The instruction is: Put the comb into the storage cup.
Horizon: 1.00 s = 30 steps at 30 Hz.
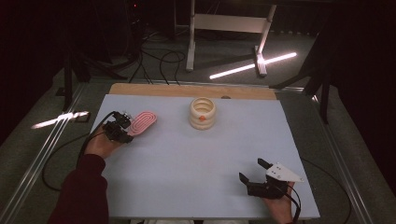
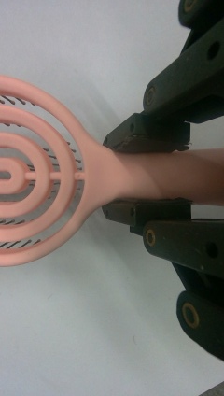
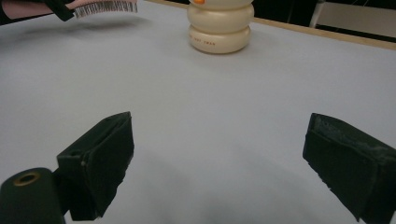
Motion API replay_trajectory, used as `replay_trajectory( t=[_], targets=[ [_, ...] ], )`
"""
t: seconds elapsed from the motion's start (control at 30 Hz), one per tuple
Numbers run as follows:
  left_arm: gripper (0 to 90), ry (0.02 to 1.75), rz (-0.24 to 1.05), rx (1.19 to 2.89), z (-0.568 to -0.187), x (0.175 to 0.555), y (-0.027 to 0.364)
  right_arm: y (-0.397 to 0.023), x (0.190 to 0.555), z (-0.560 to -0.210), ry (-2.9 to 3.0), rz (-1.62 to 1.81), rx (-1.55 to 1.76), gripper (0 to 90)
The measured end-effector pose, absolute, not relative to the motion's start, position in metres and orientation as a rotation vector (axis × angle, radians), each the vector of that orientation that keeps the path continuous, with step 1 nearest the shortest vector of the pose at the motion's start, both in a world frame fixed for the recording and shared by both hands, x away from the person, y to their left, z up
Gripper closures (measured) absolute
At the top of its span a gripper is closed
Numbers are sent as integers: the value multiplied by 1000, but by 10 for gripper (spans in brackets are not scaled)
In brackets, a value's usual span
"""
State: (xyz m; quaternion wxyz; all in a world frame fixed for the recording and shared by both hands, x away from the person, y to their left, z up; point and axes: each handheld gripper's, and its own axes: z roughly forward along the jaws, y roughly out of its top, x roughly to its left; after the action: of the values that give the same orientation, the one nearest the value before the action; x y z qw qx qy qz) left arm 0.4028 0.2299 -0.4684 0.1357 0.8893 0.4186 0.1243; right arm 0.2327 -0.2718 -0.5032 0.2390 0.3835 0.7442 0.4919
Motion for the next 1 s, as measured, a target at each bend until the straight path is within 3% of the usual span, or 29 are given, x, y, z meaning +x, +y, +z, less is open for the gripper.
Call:
replay_trajectory(
  t=[1.0],
  targets=[
    [696, 1040, 395, 2598, -462, 377, 196, -269, 235, -505, 2064, 1386, 1083, 87]
  ],
)
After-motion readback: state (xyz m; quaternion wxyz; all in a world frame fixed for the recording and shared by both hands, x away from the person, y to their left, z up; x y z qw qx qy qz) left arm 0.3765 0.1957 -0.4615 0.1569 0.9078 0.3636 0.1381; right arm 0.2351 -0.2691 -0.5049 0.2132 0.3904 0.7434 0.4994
